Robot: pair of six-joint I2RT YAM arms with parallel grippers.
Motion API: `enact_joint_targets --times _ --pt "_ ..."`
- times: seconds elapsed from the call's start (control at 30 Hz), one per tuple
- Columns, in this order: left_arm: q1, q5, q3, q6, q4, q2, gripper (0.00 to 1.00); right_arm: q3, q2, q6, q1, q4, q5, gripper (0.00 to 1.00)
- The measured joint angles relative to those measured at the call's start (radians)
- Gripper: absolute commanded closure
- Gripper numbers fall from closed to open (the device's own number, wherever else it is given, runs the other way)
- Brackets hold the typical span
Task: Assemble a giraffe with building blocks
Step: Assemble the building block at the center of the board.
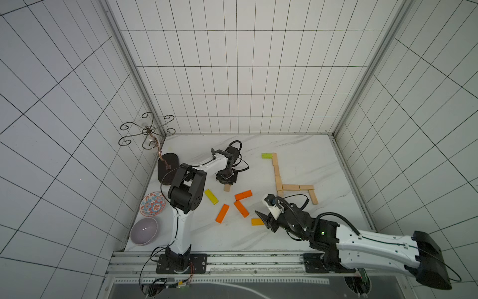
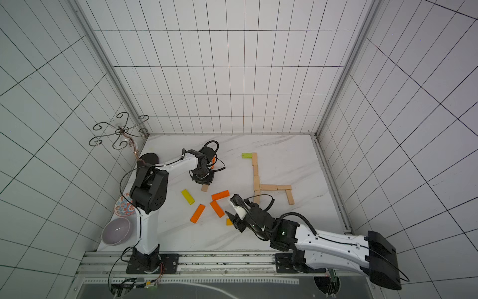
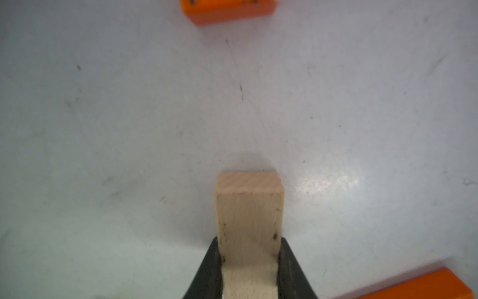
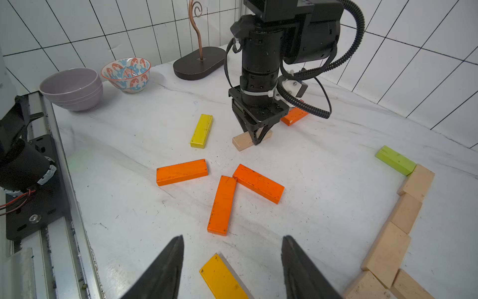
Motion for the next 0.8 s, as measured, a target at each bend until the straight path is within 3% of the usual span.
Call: enact_joint_targets --times 0.17,0.27,0.53,0.8 --pt "0.0 0.003 0.051 -0.019 -0.013 0.031 0.51 0.0 -0.006 0.0 0.0 -0.001 0.005 0.39" --pt "-0.003 0.005 0.064 -0.034 -0.013 0.039 0.46 -0.001 -0.006 0.0 0.0 -0.001 0.008 0.39" --pt "-0.005 0.003 0.069 -0.055 -0.015 0.042 0.64 -0.006 -0.009 0.0 0.0 -0.004 0.011 0.4" --pt "-0.003 -0.008 0.103 -0.056 -0.034 0.063 0.72 -0.012 -0.01 0.001 0.0 -0.01 0.016 0.4"
